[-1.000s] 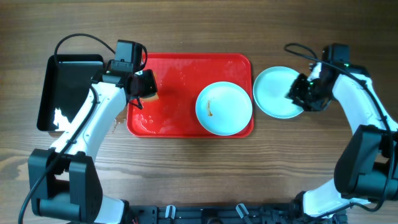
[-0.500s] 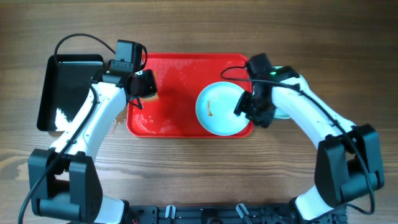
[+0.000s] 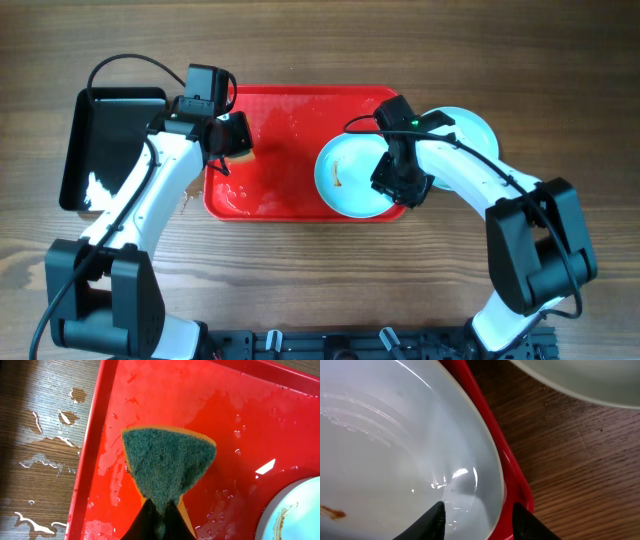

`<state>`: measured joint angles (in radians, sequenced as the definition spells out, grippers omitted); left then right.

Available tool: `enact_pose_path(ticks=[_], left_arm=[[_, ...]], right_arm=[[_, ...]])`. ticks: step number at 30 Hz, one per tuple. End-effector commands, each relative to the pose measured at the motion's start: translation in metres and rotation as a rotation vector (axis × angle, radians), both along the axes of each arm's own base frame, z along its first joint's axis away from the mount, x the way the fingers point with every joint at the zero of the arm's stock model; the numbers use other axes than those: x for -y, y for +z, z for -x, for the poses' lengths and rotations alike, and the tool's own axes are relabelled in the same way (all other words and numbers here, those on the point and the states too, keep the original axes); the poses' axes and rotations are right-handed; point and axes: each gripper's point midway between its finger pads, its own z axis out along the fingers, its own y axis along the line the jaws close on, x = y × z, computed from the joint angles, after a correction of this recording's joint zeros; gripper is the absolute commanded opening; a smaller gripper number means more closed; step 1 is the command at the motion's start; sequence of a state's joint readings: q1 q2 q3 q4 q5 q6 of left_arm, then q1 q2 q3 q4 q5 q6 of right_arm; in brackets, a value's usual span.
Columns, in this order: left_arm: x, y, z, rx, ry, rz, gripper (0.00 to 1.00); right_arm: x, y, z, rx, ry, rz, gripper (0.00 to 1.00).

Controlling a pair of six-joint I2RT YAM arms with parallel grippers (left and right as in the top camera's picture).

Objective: Clean dirty plates on tray and stack at the side
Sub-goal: 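Drag the last plate leftward on the tray with the right gripper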

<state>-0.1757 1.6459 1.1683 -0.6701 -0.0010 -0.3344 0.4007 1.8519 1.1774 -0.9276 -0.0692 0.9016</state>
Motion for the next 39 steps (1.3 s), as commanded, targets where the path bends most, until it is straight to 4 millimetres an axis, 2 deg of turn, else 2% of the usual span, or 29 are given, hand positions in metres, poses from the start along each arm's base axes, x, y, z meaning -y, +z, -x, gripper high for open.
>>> enact_pose_path(ticks=[1, 3, 5, 12, 14, 18, 19, 22, 24, 26, 29, 32, 34, 39], left_arm=[[0.001, -0.004, 0.001, -0.01, -0.013, 0.004, 0.04], [0.001, -0.004, 0.001, -0.01, -0.013, 0.005, 0.04], [0.001, -0.004, 0.001, -0.01, -0.013, 0.005, 0.04], [0.001, -0.004, 0.002, -0.013, -0.014, 0.004, 0.04], [0.0, -0.005, 0.002, -0.014, -0.013, 0.003, 0.04], [0.0, -0.005, 0.002, -0.014, -0.013, 0.003, 0.04], [0.0, -0.005, 0.002, -0.014, -0.013, 0.003, 0.04], [0.001, -0.004, 0.002, -0.014, -0.013, 0.003, 0.04], [0.001, -0.004, 0.002, -0.013, -0.013, 0.003, 0.04], [0.001, -0.004, 0.002, -0.014, -0.013, 0.003, 0.04], [0.0, -0.005, 0.002, -0.014, -0.013, 0.003, 0.04], [0.0, -0.005, 0.002, -0.014, -0.013, 0.003, 0.04], [0.0, -0.005, 0.002, -0.014, -0.013, 0.003, 0.04], [0.0, -0.005, 0.004, -0.021, -0.013, 0.002, 0.04]], right_arm=[[0.001, -0.008, 0.002, -0.014, -0.008, 0.017, 0.43], [-0.001, -0.008, 0.001, -0.009, -0.006, 0.013, 0.38], [-0.011, -0.009, 0.0, 0.006, 0.014, -0.01, 0.32], [-0.041, -0.012, 0.008, 0.023, 0.1, -0.028, 0.31], [-0.055, -0.017, 0.01, 0.023, 0.143, -0.066, 0.3], [-0.111, -0.031, 0.013, 0.045, 0.335, -0.255, 0.31], [-0.116, -0.032, 0.015, 0.047, 0.349, -0.265, 0.31], [-0.128, -0.023, 0.014, 0.085, 0.406, -0.281, 0.31], [-0.134, -0.008, 0.006, 0.137, 0.477, -0.301, 0.33], [-0.13, 0.009, 0.001, 0.174, 0.463, -0.281, 0.35], [-0.113, 0.028, -0.014, 0.23, 0.407, -0.251, 0.41], [-0.099, 0.031, -0.025, 0.244, 0.39, -0.252, 0.43], [-0.093, 0.03, -0.024, 0.231, 0.392, -0.246, 0.45], [-0.093, 0.029, -0.021, 0.22, 0.396, -0.242, 0.53]])
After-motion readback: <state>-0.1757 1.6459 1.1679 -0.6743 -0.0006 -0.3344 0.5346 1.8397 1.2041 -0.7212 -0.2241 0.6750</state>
